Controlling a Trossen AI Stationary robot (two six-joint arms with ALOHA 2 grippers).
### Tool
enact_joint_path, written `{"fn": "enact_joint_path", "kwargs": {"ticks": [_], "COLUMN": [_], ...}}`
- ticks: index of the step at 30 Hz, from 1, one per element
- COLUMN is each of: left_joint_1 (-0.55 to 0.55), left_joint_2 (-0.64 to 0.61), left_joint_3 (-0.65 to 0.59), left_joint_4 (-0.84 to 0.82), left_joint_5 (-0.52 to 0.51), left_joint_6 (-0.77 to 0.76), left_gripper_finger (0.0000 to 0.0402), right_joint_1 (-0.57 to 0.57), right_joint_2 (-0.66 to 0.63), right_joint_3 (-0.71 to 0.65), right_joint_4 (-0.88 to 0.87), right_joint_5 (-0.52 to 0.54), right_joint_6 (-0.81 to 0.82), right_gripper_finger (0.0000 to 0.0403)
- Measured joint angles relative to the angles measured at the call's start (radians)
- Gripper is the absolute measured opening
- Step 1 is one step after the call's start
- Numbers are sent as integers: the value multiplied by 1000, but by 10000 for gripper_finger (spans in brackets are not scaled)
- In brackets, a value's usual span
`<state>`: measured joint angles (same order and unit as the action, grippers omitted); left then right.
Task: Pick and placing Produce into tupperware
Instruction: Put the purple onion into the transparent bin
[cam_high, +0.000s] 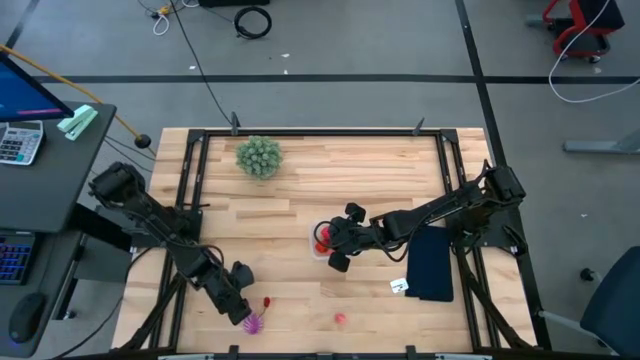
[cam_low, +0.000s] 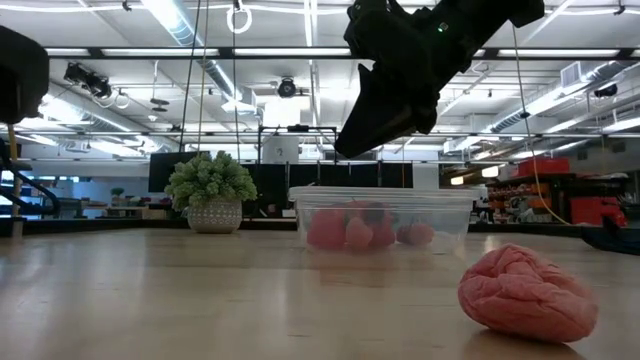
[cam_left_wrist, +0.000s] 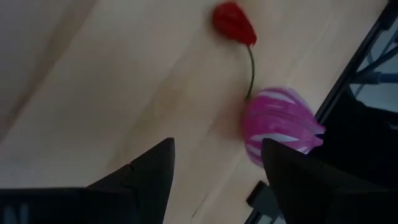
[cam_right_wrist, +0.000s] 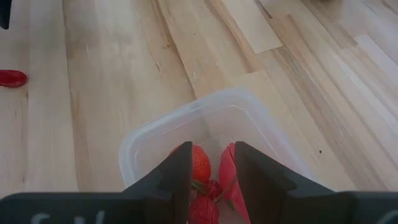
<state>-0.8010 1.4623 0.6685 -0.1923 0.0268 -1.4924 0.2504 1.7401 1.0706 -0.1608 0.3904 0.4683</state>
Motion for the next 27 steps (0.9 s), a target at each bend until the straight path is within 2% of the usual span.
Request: {"fn": "enact_joint_path", "kwargs": {"ticks": [3, 6, 15, 19, 24, 27], "left_joint_1": [-3, -1, 16, 47, 84, 107], "left_joint_2": [6, 6, 6, 6, 6, 6], "left_joint_3": [0, 0, 0, 0, 0, 0], "left_joint_4": [-1, 1, -24, -48, -52, -52], "left_joint_5": [4, 1, -6, -15, -16, -16], "left_joint_6": [5, 16, 86, 139, 202, 250], "left_gripper_finger": [248, 247, 247, 242, 236, 234], "right_joint_1": [0, 2, 132, 202, 271, 310], "right_joint_2": [0, 0, 0, 0, 0, 8], "right_joint_3": [0, 0, 0, 0, 0, 0], "right_joint_4": [1, 30, 312, 267, 116, 88], "right_joint_5": [-20, -129, -348, -345, -288, -234], "right_joint_6": [1, -4, -224, -228, -77, -31], "right_gripper_finger": [128, 128, 128, 134, 152, 163]}}
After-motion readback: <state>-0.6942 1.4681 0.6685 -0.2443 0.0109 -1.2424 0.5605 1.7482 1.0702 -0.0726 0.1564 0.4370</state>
